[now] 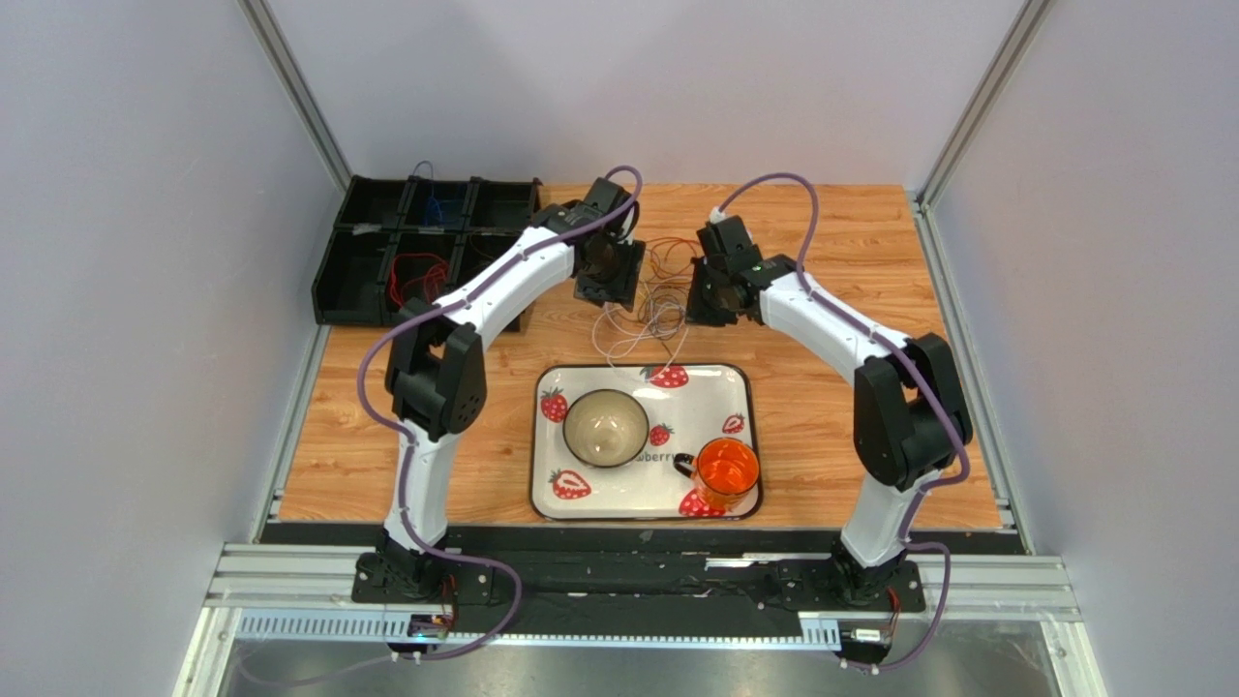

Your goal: Untangle the cables

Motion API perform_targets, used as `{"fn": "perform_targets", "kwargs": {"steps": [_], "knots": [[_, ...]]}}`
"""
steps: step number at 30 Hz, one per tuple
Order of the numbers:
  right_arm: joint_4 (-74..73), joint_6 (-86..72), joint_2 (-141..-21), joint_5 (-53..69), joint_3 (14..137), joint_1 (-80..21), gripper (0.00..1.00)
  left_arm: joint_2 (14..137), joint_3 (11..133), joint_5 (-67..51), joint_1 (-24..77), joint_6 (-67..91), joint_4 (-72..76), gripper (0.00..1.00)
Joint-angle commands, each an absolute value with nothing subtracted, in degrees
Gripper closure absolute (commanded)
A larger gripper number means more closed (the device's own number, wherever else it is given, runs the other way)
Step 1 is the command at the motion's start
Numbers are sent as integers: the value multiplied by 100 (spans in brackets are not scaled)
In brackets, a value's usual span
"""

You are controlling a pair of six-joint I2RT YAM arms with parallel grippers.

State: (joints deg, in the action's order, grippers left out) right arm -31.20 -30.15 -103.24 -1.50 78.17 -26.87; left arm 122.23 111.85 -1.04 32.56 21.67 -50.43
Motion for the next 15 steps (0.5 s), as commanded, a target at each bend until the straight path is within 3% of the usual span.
{"fn": "perform_targets", "kwargs": {"steps": [1, 6, 10, 15], "knots": [[-3348, -2962, -9835, 228, 8533, -2698, 100, 10944, 10525, -464, 3278, 2004, -4170, 46], [-3515, -3093, -9791, 395, 9034, -2707, 100, 9356, 8967, -931, 3278, 2030, -2894, 44], [-3612, -3225, -9756, 623, 9307, -2707, 100, 8421, 7711, -1510, 3340, 2004, -1665, 37], [-3656, -3357, -9659, 729, 9509, -2742, 100, 8103, 7567, -1644, 3594, 1846, -1371, 39]]}}
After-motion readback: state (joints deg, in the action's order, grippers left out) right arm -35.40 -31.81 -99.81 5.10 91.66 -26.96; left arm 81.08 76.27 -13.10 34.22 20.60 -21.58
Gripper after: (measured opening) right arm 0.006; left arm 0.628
